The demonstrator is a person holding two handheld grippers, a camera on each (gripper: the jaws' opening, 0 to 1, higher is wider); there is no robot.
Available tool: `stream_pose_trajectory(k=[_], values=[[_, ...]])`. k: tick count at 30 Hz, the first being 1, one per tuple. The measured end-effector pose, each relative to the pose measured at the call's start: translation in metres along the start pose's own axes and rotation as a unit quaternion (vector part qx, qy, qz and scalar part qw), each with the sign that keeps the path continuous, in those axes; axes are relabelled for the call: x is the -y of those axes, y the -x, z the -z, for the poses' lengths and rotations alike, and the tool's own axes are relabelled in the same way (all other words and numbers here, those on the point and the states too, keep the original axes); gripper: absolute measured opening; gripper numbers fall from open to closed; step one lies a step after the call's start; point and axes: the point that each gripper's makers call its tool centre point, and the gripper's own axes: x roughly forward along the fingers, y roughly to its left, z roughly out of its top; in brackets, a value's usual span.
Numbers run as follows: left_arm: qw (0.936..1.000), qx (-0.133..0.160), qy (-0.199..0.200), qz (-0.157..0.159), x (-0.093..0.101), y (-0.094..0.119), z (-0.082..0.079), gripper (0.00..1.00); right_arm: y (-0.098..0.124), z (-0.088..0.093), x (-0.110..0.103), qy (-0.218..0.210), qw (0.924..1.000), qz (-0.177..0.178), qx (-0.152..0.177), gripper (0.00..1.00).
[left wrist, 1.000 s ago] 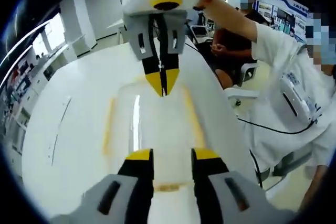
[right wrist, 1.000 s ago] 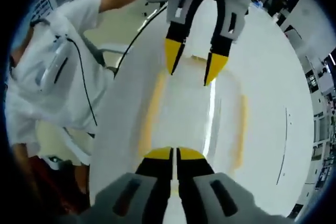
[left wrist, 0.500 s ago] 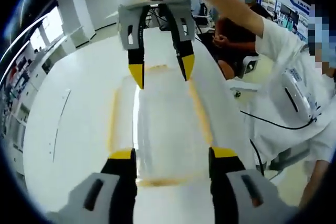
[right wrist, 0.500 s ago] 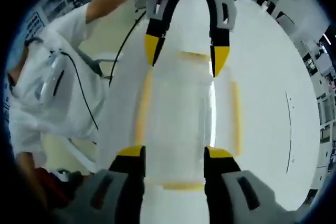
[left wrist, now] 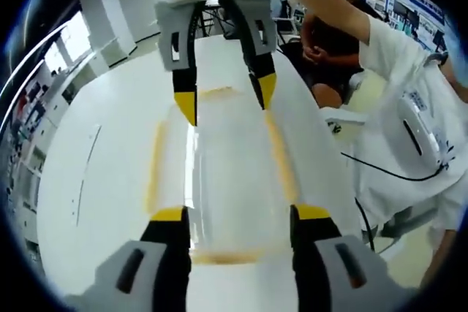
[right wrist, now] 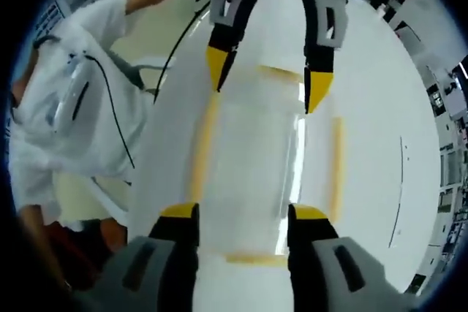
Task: Snap each plastic latch of the storage box into its locked position after aligning the lid with the box until every specified latch is closed and the lid sits flush.
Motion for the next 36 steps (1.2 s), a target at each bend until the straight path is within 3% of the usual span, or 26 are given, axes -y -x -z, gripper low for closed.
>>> stream_pose_trajectory(k=[6, 10, 12, 14, 16, 21, 23, 24, 25, 27, 28, 31, 33, 36], values=[[0.9999, 0.016, 0.001, 0.0, 0.0, 0.0, -0.001, 0.52, 0.001, 0.002, 0.0, 0.005, 0.9999, -0.001, -0.011, 0.45], [0.9997, 0.023, -0.008, 0.007, 0.001, 0.001, -0.001, 0.53, 0.002, 0.003, 0.001, -0.001, 0.9998, -0.003, 0.018, 0.45], [0.9995, 0.024, -0.016, 0.009, 0.002, 0.0, -0.002, 0.63, 0.004, 0.004, 0.001, -0.005, 0.9995, -0.002, 0.03, 0.5], [0.9999, 0.012, -0.009, 0.005, -0.003, -0.004, 0.0, 0.75, 0.005, 0.007, 0.015, -0.044, 0.9981, 0.028, 0.033, 0.59], [0.9999, 0.009, -0.008, -0.005, -0.009, -0.006, -0.003, 0.76, 0.004, 0.009, 0.017, -0.046, 0.9979, 0.025, 0.037, 0.66], [0.9999, 0.001, -0.007, -0.013, -0.014, -0.008, -0.008, 0.93, 0.004, 0.011, 0.028, -0.062, 0.9963, 0.038, 0.045, 0.81], [0.9999, 0.014, 0.003, -0.007, -0.014, -0.007, -0.012, 0.93, 0.005, 0.002, 0.014, -0.093, 0.9923, -0.006, 0.082, 0.88], [0.9996, 0.028, 0.006, 0.007, -0.01, -0.006, -0.017, 0.93, 0.006, -0.001, 0.011, -0.104, 0.9903, -0.015, 0.091, 1.0], [0.9989, 0.047, 0.005, 0.01, -0.009, -0.003, -0.023, 0.93, 0.006, -0.003, 0.009, -0.112, 0.9885, -0.02, 0.099, 0.96], [0.9966, 0.08, 0.019, 0.003, -0.014, 0.004, -0.036, 0.93, 0.006, -0.004, 0.019, -0.084, 0.9919, 0.006, 0.095, 0.99], [0.9962, 0.082, 0.028, -0.007, -0.019, 0.005, -0.039, 0.93, 0.003, -0.004, 0.022, -0.082, 0.9923, 0.017, 0.091, 0.99], [0.9978, 0.043, 0.019, -0.046, -0.033, -0.004, -0.032, 0.94, -0.01, -0.004, 0.021, -0.076, 0.9952, 0.012, 0.061, 1.0], [0.9992, 0.02, 0.01, -0.033, -0.026, -0.013, -0.027, 0.95, -0.013, -0.003, 0.027, -0.062, 0.9965, 0.027, 0.05, 1.0], [0.9995, 0.022, 0.01, -0.019, -0.018, -0.024, -0.029, 0.96, -0.02, -0.007, 0.025, -0.075, 0.9958, 0.01, 0.051, 1.0]])
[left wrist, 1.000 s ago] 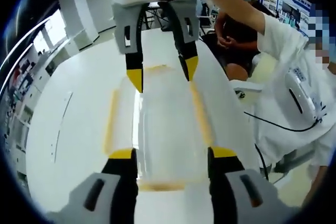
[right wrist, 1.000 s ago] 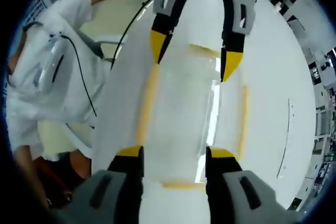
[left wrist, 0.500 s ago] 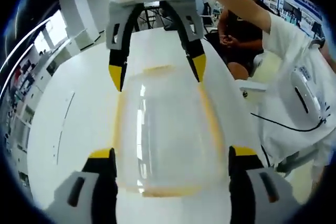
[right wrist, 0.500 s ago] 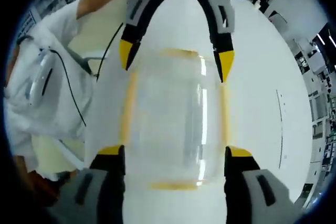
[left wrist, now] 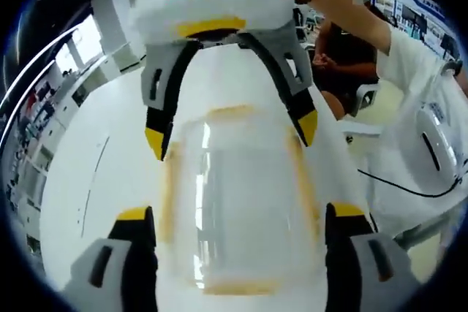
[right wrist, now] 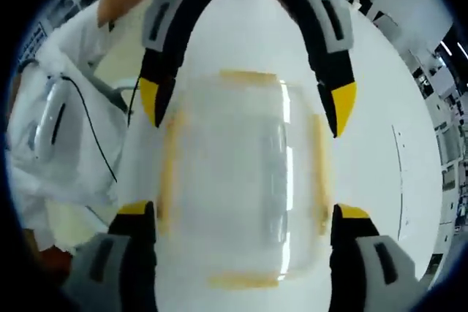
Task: Snap each plastic latch of the storage box into its locked position after aligning the lid with the box until every specified latch is closed and the lid sits flush.
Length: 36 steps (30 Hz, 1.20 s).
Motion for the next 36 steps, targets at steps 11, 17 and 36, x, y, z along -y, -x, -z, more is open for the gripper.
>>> stream_pose_trajectory(k=[11, 17, 36], values=[[0.9996, 0.001, -0.018, -0.022, -0.002, -0.005, 0.002, 0.97, -0.003, -0.004, 0.003, 0.022, 0.9997, 0.014, -0.003, 1.0], [0.9998, 0.002, 0.01, -0.016, -0.008, -0.007, 0.002, 0.99, -0.006, -0.005, 0.003, 0.025, 0.9995, 0.014, -0.012, 1.0], [0.9989, 0.035, 0.029, -0.012, -0.006, -0.012, -0.001, 1.0, -0.012, -0.003, 0.002, 0.031, 0.9986, 0.014, -0.041, 1.0]])
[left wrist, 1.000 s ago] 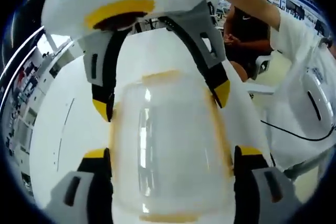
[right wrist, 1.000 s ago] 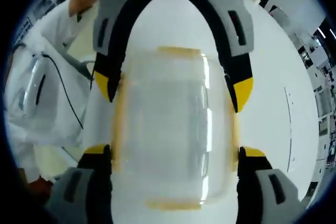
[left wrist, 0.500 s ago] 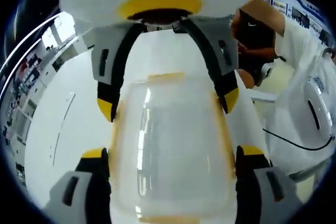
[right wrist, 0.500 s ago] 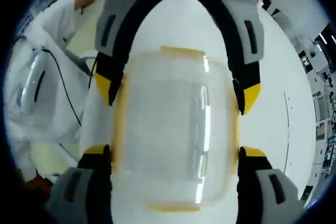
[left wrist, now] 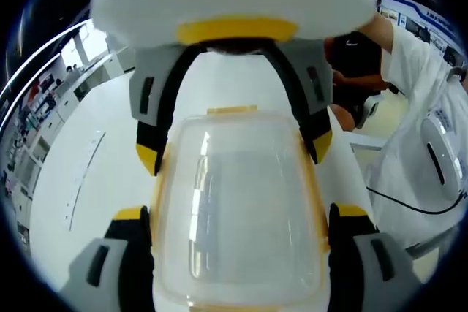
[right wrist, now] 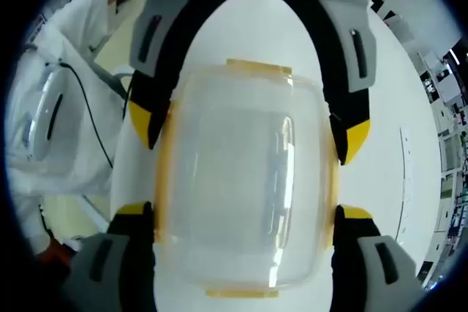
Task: Snap each plastic latch of the storage box into its locked position after aligning the lid with the box until every specified latch is closed and the lid sits flush.
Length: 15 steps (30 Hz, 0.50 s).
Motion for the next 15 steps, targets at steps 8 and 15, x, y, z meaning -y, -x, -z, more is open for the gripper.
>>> stream_pose_trajectory(k=[8, 15], values=[[0.9999, -0.011, -0.005, 0.003, 0.0001, -0.0013, -0.0002, 1.0, 0.0006, 0.0015, -0.0008, -0.003, 1.0, 0.004, 0.005, 1.0], [1.0, 0.003, 0.002, 0.005, -0.0005, -0.0006, -0.0007, 0.99, 0.0002, 0.0008, -0.001, -0.007, 0.9999, 0.0, 0.011, 1.0]])
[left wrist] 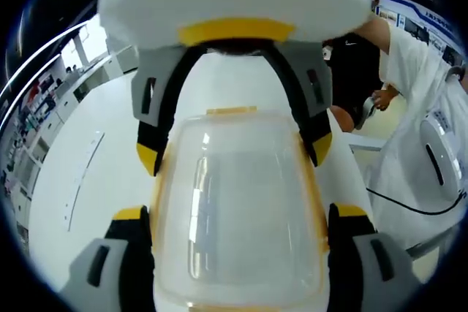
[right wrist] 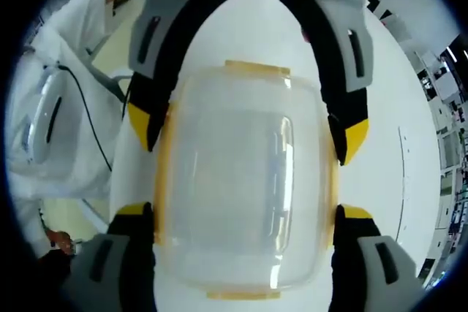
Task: Snap each plastic latch of the storage box into its locked position after aligning the lid with the box until every specified latch is closed and the lid sits flush.
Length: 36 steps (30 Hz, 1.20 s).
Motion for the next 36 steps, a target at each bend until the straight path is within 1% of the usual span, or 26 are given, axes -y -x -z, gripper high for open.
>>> stream_pose_trajectory(k=[3, 8, 11, 16, 19, 23, 24, 25, 26, 28, 29, 30, 31, 33, 34, 36], values=[[1.0, -0.001, 0.001, 0.001, 0.0, 0.0, 0.0, 0.98, -0.001, -0.001, 0.0, -0.002, 1.0, -0.004, -0.007, 1.0], [0.9999, -0.014, 0.001, 0.003, 0.0, -0.002, 0.001, 0.98, -0.002, 0.0, 0.0, -0.003, 0.9998, -0.01, -0.018, 1.0], [0.9998, -0.016, 0.001, 0.006, 0.0, -0.002, 0.002, 0.97, -0.002, 0.0, 0.0, -0.005, 0.9998, -0.015, -0.015, 1.0], [0.9997, -0.022, 0.002, 0.014, 0.0, -0.003, 0.002, 0.97, -0.002, -0.004, 0.001, -0.015, 0.9995, -0.028, 0.008, 0.99], [0.9997, -0.018, 0.003, 0.019, 0.0, -0.002, 0.001, 0.97, -0.002, -0.006, 0.001, -0.018, 0.9992, -0.033, 0.015, 0.98], [0.9997, -0.013, 0.005, 0.021, 0.001, -0.003, 0.0, 0.96, -0.002, -0.008, 0.002, -0.019, 0.9989, -0.041, 0.013, 0.97], [0.9996, -0.01, 0.009, 0.024, 0.0, -0.002, -0.001, 0.96, -0.001, -0.008, 0.002, -0.023, 0.9984, -0.048, 0.019, 0.97], [0.9996, -0.008, 0.008, 0.025, 0.0, -0.003, -0.001, 0.96, -0.002, -0.009, 0.002, -0.021, 0.9985, -0.047, 0.019, 0.97], [0.9996, -0.009, 0.008, 0.025, 0.0, -0.003, -0.002, 0.96, -0.002, -0.01, 0.002, -0.021, 0.9979, -0.052, 0.032, 0.97], [0.9995, -0.012, 0.009, 0.027, -0.001, -0.004, -0.003, 0.95, -0.004, -0.011, 0.001, -0.019, 0.9984, -0.049, 0.023, 0.97], [0.9995, -0.013, 0.011, 0.028, -0.001, -0.005, -0.003, 0.95, -0.003, -0.01, 0.002, -0.017, 0.9983, -0.054, 0.017, 0.97], [0.9994, -0.002, 0.009, 0.035, -0.001, -0.005, -0.006, 0.94, -0.004, -0.011, 0.003, -0.019, 0.9984, -0.051, 0.014, 0.97], [0.9993, -0.002, 0.017, 0.033, -0.003, -0.004, -0.004, 0.93, -0.004, -0.01, 0.002, -0.015, 0.9983, -0.056, 0.012, 0.97], [0.9989, 0.015, 0.015, 0.041, -0.002, -0.004, -0.006, 0.92, -0.005, -0.011, 0.001, -0.015, 0.9982, -0.057, 0.005, 0.98], [0.999, 0.014, 0.018, 0.04, -0.003, -0.005, -0.006, 0.92, -0.005, -0.012, 0.002, -0.012, 0.998, -0.062, 0.003, 0.98], [0.9988, 0.023, 0.016, 0.04, -0.002, -0.007, -0.008, 0.92, -0.007, -0.012, 0.001, -0.012, 0.9978, -0.064, 0.009, 0.99]])
